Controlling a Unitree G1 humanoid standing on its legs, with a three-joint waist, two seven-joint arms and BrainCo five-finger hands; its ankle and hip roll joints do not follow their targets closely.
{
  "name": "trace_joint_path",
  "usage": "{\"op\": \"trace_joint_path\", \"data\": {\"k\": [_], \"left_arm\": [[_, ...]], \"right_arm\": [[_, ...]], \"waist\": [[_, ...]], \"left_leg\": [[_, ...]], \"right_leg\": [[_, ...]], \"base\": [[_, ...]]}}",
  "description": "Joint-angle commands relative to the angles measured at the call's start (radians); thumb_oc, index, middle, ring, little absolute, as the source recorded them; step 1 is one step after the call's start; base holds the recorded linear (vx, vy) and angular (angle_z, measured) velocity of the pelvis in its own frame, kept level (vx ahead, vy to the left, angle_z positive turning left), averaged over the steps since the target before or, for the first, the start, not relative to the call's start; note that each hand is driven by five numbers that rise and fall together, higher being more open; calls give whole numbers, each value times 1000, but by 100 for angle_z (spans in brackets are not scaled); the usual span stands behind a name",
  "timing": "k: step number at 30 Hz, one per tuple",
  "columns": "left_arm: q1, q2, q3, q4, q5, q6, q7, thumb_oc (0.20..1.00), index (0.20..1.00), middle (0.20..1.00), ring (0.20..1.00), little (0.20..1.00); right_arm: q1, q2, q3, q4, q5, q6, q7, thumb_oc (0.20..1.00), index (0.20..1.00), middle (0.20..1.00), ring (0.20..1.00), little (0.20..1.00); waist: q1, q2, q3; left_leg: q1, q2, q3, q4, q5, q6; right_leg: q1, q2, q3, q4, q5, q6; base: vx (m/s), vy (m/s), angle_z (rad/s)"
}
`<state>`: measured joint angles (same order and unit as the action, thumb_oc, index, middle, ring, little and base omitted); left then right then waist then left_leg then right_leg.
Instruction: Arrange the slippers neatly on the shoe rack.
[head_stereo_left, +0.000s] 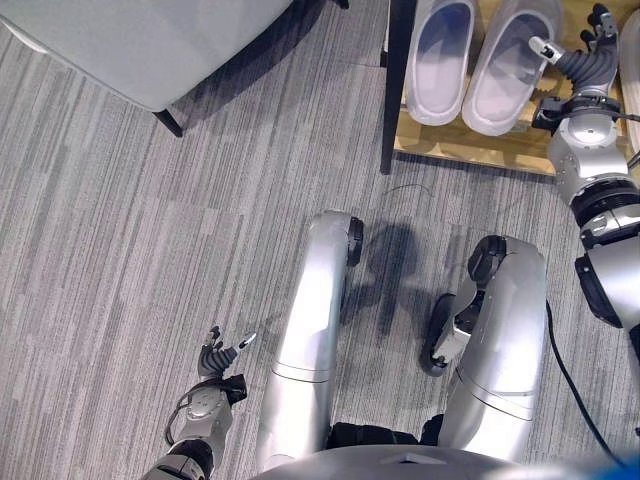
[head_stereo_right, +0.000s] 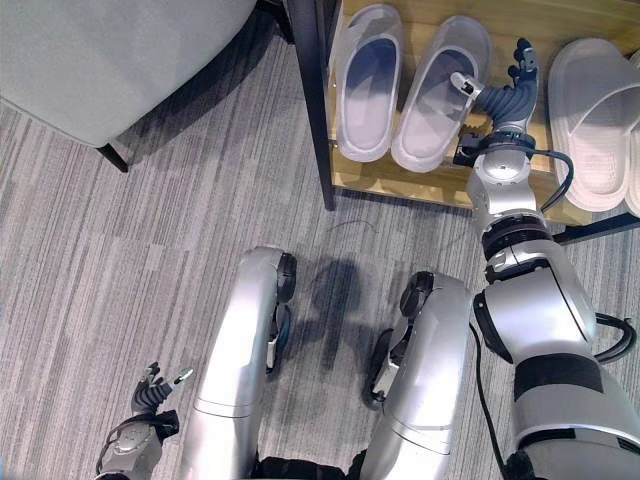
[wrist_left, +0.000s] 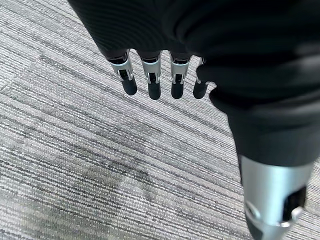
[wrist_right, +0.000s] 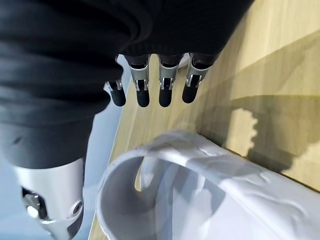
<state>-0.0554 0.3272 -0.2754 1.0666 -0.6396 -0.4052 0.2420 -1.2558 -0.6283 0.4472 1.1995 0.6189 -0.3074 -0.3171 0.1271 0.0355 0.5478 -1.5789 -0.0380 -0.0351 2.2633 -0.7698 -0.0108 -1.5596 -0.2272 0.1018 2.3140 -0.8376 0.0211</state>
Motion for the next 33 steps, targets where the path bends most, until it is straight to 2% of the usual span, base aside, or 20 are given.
{"op": "trace_joint_path", "data": {"k": [1,12,18,26,31,33], "left_arm": [[37,38,-58,17,4,-19,-5,1000,1000,1000,1000,1000],[26,48,-45,41,-6,-21,-19,1000,1000,1000,1000,1000],[24,44,-46,64,-3,-20,-23,1000,1000,1000,1000,1000],[14,52,-56,71,19,-19,-25,1000,1000,1000,1000,1000],[5,40,-64,84,32,-13,-18,1000,1000,1000,1000,1000],[4,29,-65,84,32,-8,-25,1000,1000,1000,1000,1000]], "right_arm": [[-106,-4,16,10,36,-37,8,1000,1000,1000,1000,1000],[-143,19,26,31,60,-36,30,1000,1000,1000,1000,1000],[-169,43,33,33,72,-30,44,1000,1000,1000,1000,1000],[-183,77,40,35,73,-26,46,1000,1000,1000,1000,1000],[-205,44,56,48,-93,-24,-55,1000,1000,1000,1000,1000],[-200,30,54,10,-116,-37,-80,1000,1000,1000,1000,1000]], "waist": [[53,12,-28],[59,27,-28],[68,16,-28],[64,18,-28],[56,18,-28],[51,16,-28]], "left_leg": [[9,13,-72,-26,-41,-33],[9,7,-71,-23,-35,-34],[9,4,-70,-28,-36,-40],[9,8,-69,-33,-31,-42],[9,9,-68,-26,-35,-40],[9,8,-67,-24,-35,-41]], "right_leg": [[-10,-9,87,-11,107,-65],[-10,-11,90,-3,105,-67],[-10,-13,94,-4,113,-66],[-10,-12,93,-2,117,-63],[-10,-8,96,3,113,-62],[-10,-6,96,3,113,-60]], "base": [[0,0,0],[0,0,0],[0,0,0],[0,0,0],[0,0,0],[0,0,0]]}}
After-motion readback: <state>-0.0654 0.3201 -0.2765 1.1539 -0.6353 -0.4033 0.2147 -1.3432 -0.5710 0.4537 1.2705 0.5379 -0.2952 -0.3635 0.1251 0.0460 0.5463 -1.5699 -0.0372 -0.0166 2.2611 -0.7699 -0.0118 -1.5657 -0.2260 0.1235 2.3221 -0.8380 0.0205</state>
